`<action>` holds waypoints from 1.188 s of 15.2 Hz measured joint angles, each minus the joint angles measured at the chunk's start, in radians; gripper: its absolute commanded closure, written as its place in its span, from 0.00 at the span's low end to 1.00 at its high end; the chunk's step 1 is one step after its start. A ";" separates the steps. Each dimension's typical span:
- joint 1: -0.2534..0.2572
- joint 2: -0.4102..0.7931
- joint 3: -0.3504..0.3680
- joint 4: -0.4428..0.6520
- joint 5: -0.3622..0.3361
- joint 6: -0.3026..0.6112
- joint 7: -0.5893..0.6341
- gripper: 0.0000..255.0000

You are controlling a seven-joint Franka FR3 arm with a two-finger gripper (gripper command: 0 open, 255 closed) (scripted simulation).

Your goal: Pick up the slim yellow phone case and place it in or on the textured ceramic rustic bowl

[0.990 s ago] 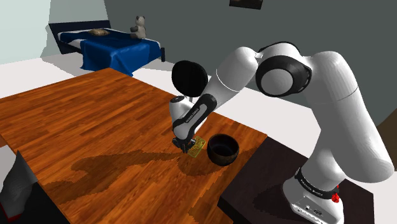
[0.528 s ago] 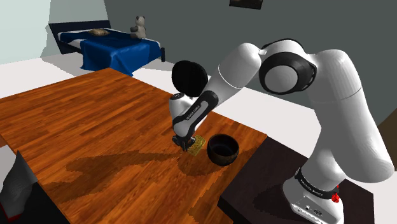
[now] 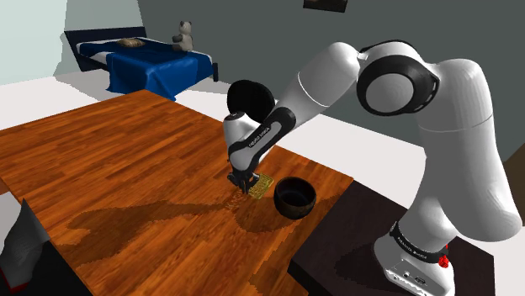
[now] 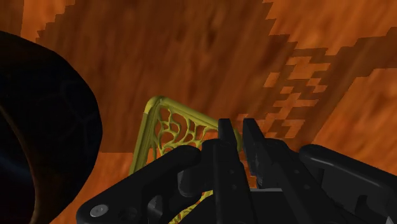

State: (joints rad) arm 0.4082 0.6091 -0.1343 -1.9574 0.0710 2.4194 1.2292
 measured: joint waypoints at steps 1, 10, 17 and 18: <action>0.002 -0.011 -0.001 -0.002 -0.002 -0.010 0.002 1.00; 0.009 -0.108 -0.013 -0.013 -0.017 -0.094 0.006 1.00; 0.017 -0.178 -0.020 -0.008 -0.029 -0.169 0.016 1.00; 0.017 -0.187 -0.021 -0.009 -0.030 -0.177 0.016 1.00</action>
State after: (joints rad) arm 0.4257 0.4221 -0.1554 -1.9661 0.0407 2.2424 1.2449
